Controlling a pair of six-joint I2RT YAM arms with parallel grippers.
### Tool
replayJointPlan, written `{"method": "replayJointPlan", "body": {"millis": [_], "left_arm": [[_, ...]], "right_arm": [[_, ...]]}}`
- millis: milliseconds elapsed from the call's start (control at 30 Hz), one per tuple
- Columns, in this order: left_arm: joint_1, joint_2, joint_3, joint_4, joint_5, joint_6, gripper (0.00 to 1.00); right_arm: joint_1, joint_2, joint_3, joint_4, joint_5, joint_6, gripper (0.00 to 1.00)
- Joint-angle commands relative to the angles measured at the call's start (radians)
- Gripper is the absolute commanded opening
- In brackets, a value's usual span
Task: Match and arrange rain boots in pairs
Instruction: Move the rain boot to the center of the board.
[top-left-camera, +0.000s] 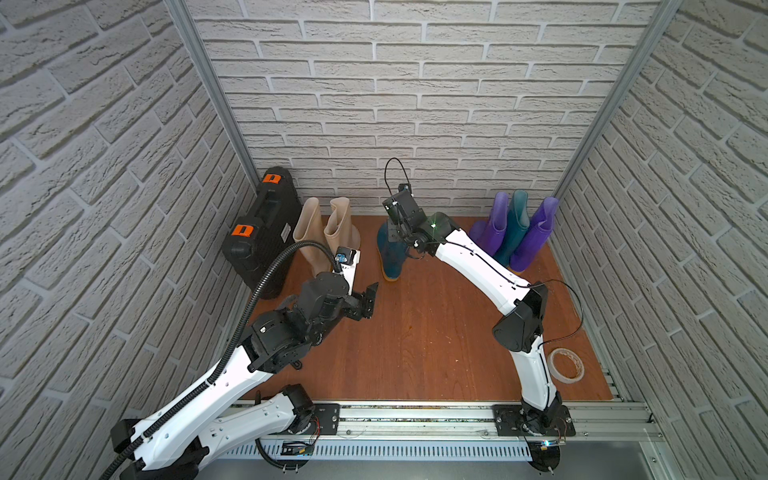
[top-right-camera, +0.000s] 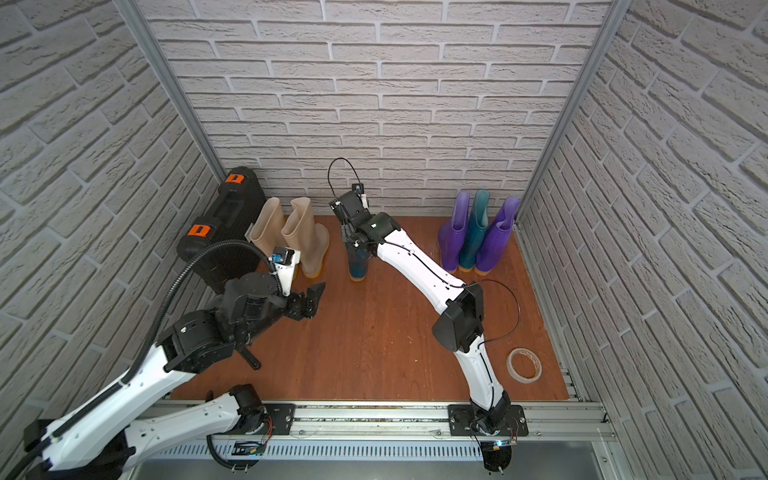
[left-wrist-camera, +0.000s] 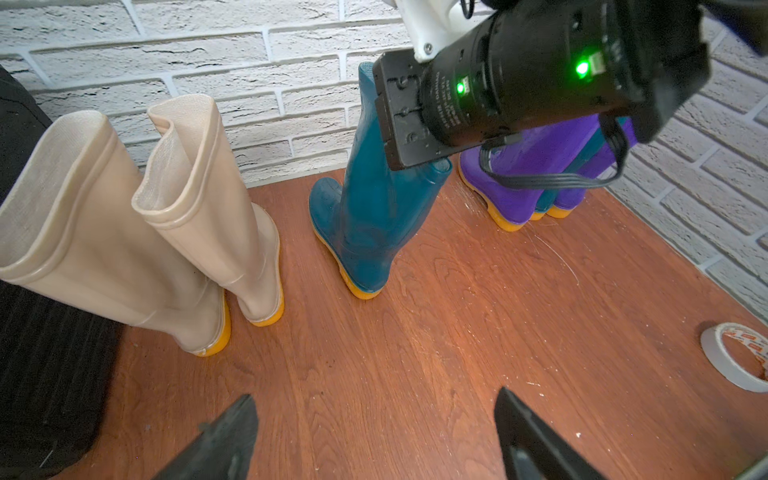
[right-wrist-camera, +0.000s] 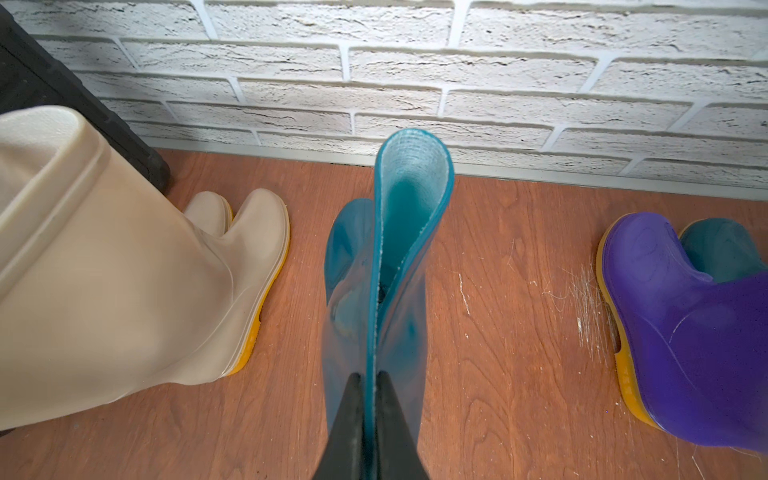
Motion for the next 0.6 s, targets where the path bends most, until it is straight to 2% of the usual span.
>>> {"method": "replayJointPlan", "body": {"millis": [0,400,500,567], "left_arm": [[0.003,-0.019,-0.01,-0.003,-0.018,0.001,0.89],[0.004,-0.01,-0.005,0.003,-0.014,0.005,0.9],[0.005,-0.008,-0.002,0.002,-0.014,0.008,0.9],[0.006,-0.008,0.0,0.001,-0.014,0.009,0.91]], "right_arm": [[0.01,-0.011,0.058,0.138,0.076,0.03,0.06],[0.012,0.029,0.089,0.129,0.06,0.047,0.07],[0.01,0.037,0.098,0.125,0.054,0.047,0.11],[0.007,0.043,0.1,0.128,0.044,0.047,0.2]]}}
